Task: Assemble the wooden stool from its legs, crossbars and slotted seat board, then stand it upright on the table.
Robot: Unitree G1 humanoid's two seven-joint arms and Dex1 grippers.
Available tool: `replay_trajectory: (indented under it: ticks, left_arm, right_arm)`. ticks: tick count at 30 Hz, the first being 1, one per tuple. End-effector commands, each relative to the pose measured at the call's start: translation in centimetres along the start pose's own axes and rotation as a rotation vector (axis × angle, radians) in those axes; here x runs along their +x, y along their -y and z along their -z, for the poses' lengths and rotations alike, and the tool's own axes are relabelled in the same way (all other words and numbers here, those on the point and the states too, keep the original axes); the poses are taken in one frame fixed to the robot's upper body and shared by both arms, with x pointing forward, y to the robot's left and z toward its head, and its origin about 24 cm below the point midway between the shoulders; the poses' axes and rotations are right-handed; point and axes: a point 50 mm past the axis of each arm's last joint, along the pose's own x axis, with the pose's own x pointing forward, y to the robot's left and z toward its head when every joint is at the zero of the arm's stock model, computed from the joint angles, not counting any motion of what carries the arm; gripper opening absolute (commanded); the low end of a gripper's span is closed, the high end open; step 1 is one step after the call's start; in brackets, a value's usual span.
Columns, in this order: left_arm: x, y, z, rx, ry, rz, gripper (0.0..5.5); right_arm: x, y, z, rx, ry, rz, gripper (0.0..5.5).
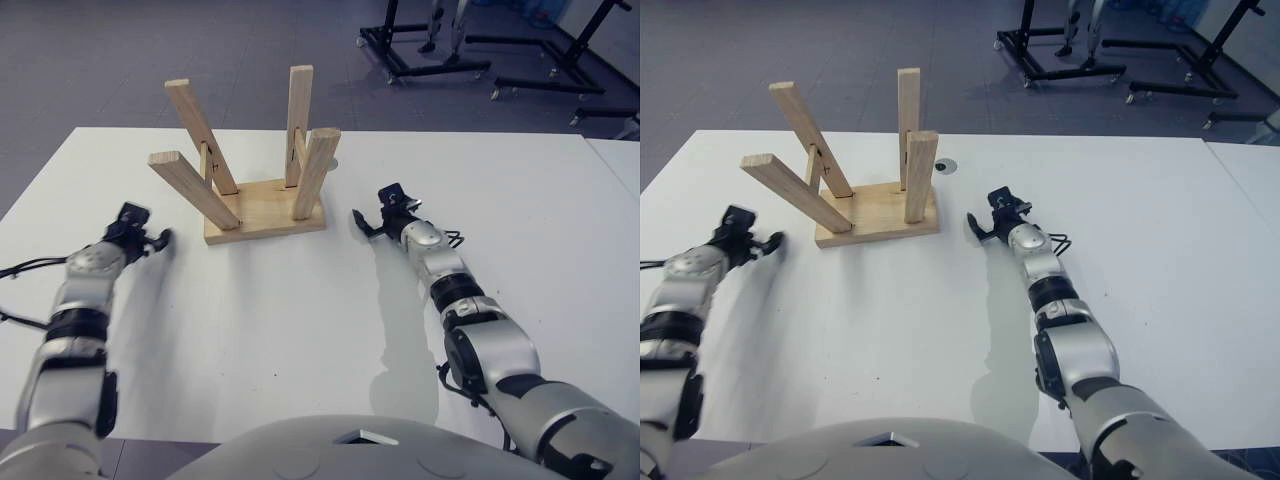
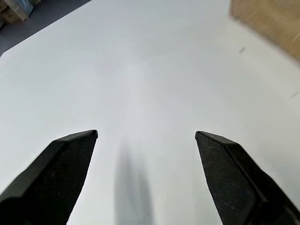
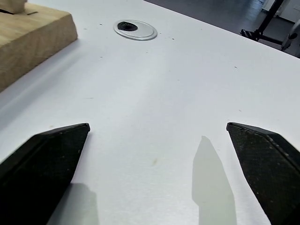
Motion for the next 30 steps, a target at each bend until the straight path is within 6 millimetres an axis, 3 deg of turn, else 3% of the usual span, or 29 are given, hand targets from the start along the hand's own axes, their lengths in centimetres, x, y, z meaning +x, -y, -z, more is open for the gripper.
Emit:
replay_trajectory:
  ticks: [1, 2, 7, 10, 14, 16, 19, 21, 23, 26, 30]
  left_arm:
    - [2.2, 3.8, 0.6, -0.011, -0.056, 0.074, 3.83]
    - [2.4, 4.0, 0.7, -0.008, -0.064, 0.070, 3.83]
    - [2.7, 4.7, 1.1, 0.029, -0.095, 0.082, 3.83]
    - [3.1, 5.8, 0.8, 0.049, -0.086, 0.121, 3.83]
    - [3.5, 8.5, 0.4, 0.065, -0.043, 0.226, 3.83]
    - [3.0, 10.4, 0.9, 0.076, 0.004, 0.321, 3.83]
    - [0.7, 11.6, 1.5, 0.049, 0.079, 0.416, 3.83]
    - [-1.0, 11.6, 1.6, 0.042, 0.085, 0.442, 3.83]
    - [-2.6, 11.5, 1.9, 0.043, 0.071, 0.452, 3.83]
    - [-4.4, 10.9, 2.1, 0.033, 0.041, 0.434, 3.83]
    - [-6.1, 10.8, 2.3, 0.036, 0.007, 0.428, 3.83]
  right_arm:
    - [0.5, 1.3, -1.2, 0.015, -0.030, 0.011, 5.40]
    - [0.9, 0.7, -1.7, 0.026, -0.030, -0.013, 5.40]
    - [2.5, -6.0, -4.1, 0.041, 0.022, -0.228, 5.40]
    - [2.7, -8.0, -4.3, 0.004, 0.030, -0.286, 5.40]
    - [2.1, -6.9, -2.6, -0.028, 0.016, -0.313, 5.40]
    - [1.3, -4.9, -0.8, -0.059, -0.001, -0.305, 5.40]
    - [-2.4, 0.3, 3.6, -0.079, -0.048, -0.288, 5.40]
    - [-5.4, 2.1, 5.3, -0.071, -0.071, -0.293, 5.40]
    - [-8.4, 2.2, 5.9, -0.068, -0.096, -0.326, 5.40]
    - [-11.8, 0.6, 5.4, -0.067, -0.102, -0.416, 5.40]
    - [-12.5, -0.5, 4.3, -0.031, -0.105, -0.412, 5.40]
